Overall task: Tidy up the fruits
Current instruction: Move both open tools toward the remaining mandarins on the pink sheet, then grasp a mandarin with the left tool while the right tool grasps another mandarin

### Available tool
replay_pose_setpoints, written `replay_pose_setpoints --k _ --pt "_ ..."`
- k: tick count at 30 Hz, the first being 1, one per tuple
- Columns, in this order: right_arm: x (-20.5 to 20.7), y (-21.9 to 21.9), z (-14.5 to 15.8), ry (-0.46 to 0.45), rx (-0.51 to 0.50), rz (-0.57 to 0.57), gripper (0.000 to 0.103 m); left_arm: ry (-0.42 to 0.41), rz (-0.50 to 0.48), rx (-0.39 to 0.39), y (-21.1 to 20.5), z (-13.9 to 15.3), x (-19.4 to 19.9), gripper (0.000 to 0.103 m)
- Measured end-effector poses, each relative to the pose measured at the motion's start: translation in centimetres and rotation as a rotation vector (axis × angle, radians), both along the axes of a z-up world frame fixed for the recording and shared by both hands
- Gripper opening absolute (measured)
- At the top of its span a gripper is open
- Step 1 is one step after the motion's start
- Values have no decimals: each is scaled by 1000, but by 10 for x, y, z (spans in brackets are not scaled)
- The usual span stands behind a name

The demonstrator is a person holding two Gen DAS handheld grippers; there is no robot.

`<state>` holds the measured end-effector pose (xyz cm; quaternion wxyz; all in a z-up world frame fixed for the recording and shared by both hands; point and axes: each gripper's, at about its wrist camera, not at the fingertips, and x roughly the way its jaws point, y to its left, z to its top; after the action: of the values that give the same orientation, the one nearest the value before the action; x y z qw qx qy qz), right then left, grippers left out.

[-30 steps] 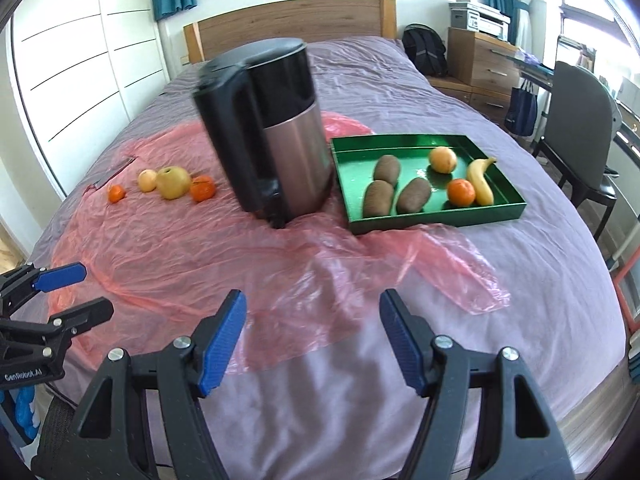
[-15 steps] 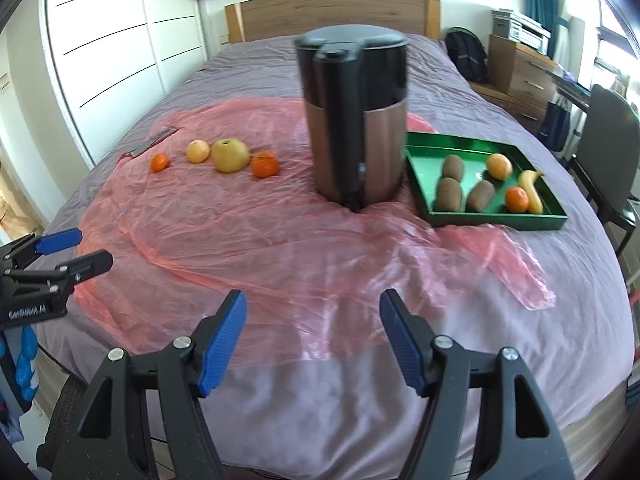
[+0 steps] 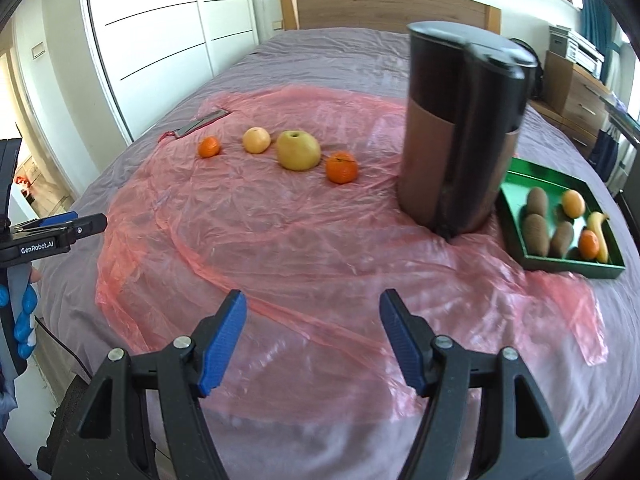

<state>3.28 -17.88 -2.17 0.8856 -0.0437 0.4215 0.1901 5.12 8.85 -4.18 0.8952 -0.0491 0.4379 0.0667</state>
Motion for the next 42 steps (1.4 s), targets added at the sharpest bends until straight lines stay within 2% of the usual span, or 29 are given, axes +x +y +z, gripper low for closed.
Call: replay_pose_setpoints --k 4,9,16,22,26,33,40,41,42 --pt "15 17 -6 4 4 27 103 -6 35 -10 22 -6 13 85" --pt "41 31 -11 -7 14 33 103 -42 33 -20 35 -8 37 85" --pt "95 52 -20 -25 11 15 103 -111 -8 -32 47 -3 107 85" --pt "144 65 -37 -50 -8 -11 103 -110 -16 -11 53 -31 182 85" --pt "174 70 -50 -94 -17 -46 103 -110 -16 -8 58 -56 215 85" --pt "216 72 -74 -112 2 -97 103 -101 -7 -13 63 -91 245 84" --pt "238 60 -96 -70 33 -153 103 -85 -9 -11 61 -107 259 78" --pt "240 59 -99 -63 38 -151 102 -85 -9 -15 62 -109 260 77" --pt "241 59 -102 -54 41 -147 96 -88 -9 -23 62 -110 259 74"
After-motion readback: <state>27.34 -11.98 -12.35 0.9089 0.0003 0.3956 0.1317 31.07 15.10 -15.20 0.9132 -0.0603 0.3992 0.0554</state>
